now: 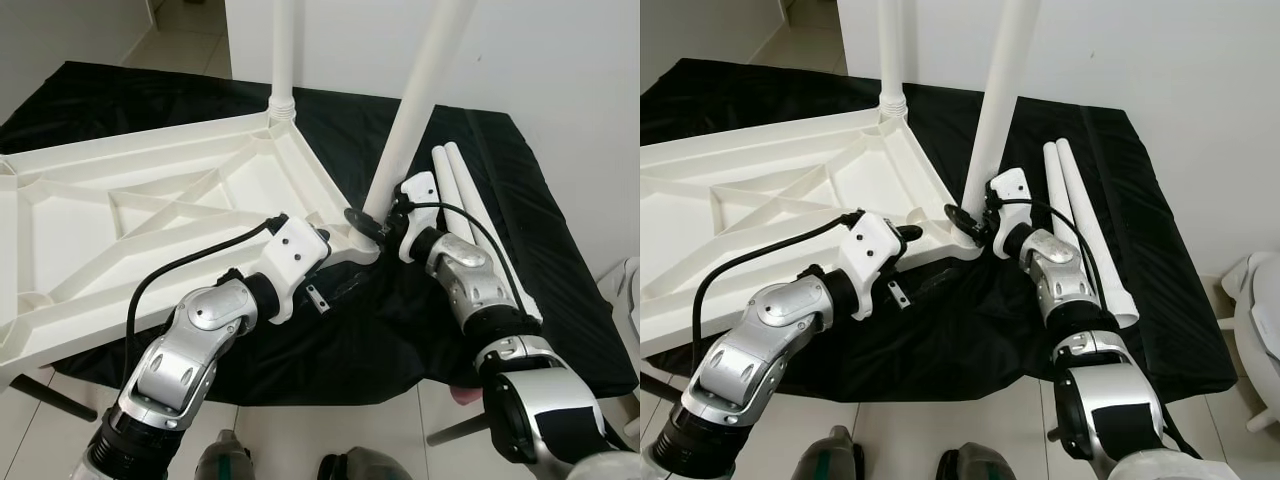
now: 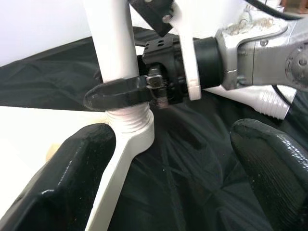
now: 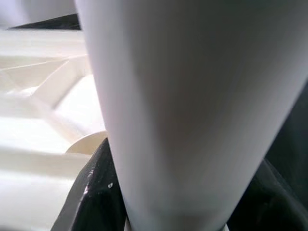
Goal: Building children table
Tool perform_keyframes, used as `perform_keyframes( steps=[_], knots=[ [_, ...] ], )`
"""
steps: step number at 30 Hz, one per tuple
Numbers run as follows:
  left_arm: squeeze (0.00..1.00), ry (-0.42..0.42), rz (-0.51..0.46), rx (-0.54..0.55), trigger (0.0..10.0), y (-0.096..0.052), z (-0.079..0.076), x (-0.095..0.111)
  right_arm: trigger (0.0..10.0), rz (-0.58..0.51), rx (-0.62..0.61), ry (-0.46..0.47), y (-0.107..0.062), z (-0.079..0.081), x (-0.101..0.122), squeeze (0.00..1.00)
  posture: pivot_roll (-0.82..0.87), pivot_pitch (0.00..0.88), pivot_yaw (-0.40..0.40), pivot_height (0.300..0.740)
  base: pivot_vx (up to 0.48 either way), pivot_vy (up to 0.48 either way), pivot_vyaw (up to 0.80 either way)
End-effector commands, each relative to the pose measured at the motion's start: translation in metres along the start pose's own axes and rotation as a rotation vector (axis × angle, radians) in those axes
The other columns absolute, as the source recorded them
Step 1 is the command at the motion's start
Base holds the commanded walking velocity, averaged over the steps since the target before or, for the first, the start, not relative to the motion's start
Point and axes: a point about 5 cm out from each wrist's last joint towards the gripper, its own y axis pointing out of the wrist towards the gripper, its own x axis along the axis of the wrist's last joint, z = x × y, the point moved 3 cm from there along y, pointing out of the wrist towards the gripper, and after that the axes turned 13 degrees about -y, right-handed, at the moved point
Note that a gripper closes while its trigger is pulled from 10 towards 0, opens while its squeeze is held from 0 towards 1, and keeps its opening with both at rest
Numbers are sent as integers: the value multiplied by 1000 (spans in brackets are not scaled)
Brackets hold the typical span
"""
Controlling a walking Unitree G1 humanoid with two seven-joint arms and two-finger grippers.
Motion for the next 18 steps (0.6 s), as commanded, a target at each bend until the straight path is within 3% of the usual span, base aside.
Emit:
perform_keyframes(
  steps=[1,6,7,10,12,13,15,18],
  knots=[
    [0,-17,-3,2,10000,0,-1,-3,10000,63,-98,34,-7,-10,-12,0,42,0,-74,740,0,0,0],
    [0,-22,-2,-2,10000,1,-3,-3,10000,66,-256,91,-10,-12,-7,0,38,0,-76,740,0,0,0],
    [0,-22,-2,-2,10000,1,-3,-3,10000,66,-256,91,-10,-12,-7,0,38,0,-76,740,0,0,0],
    [0,-23,-3,0,10000,0,-2,-3,10000,93,-407,50,-18,-8,-4,0,37,0,-75,740,0,0,0],
    [0,-23,-3,0,10000,0,-2,-3,10000,93,-407,50,-18,-8,-4,0,37,0,-75,740,0,0,0],
    [0,-24,-4,1,10000,0,-2,-3,10000,103,-494,41,-24,-7,-2,0,37,0,-75,740,0,0,0],
    [0,-24,-4,1,10000,0,-2,-3,10000,103,-494,41,-24,-7,-2,0,37,0,-75,740,0,0,0],
    [0,-25,-6,3,10000,0,-2,-3,10000,135,-596,46,-35,-1,-3,0,40,0,-78,740,0,0,0]
  ],
)
